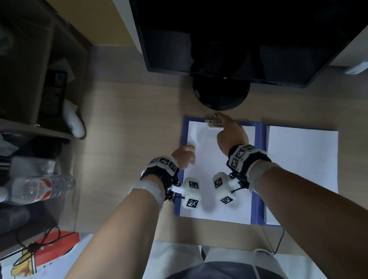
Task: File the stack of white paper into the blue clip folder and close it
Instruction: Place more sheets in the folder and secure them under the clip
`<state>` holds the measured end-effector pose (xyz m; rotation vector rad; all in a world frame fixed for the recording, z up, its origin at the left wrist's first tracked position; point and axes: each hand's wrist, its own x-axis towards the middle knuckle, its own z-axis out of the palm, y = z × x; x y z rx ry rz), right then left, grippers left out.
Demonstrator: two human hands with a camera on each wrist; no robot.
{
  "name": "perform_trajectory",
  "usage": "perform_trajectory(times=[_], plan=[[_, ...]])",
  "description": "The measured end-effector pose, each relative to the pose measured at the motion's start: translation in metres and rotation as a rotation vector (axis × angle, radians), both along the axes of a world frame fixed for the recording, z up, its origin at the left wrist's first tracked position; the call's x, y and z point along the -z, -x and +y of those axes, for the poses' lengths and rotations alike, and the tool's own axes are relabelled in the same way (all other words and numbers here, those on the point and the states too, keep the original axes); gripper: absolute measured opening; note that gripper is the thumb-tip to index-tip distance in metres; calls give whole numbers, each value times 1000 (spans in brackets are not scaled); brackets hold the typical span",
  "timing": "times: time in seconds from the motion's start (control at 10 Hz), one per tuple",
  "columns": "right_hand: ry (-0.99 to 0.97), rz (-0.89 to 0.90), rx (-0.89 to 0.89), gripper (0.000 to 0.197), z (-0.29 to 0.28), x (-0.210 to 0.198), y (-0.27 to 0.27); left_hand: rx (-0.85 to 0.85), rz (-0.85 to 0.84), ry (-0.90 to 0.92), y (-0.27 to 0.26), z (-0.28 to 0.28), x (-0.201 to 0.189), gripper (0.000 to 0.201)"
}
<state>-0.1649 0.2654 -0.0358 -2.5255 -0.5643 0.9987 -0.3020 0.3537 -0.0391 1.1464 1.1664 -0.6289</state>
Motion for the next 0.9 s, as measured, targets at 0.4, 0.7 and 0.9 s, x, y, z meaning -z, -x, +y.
perform_trajectory(times=[0.4, 0.7, 0.9], plan=[[337, -261, -478, 64, 19, 1, 5, -81, -92, -30, 7, -2, 2, 69], [499, -304, -633, 64, 31, 7, 4, -174, -72, 8, 9, 1, 13, 24], [475, -322, -662, 65, 35, 7, 8, -379, -120, 225, 8, 6, 18, 45]])
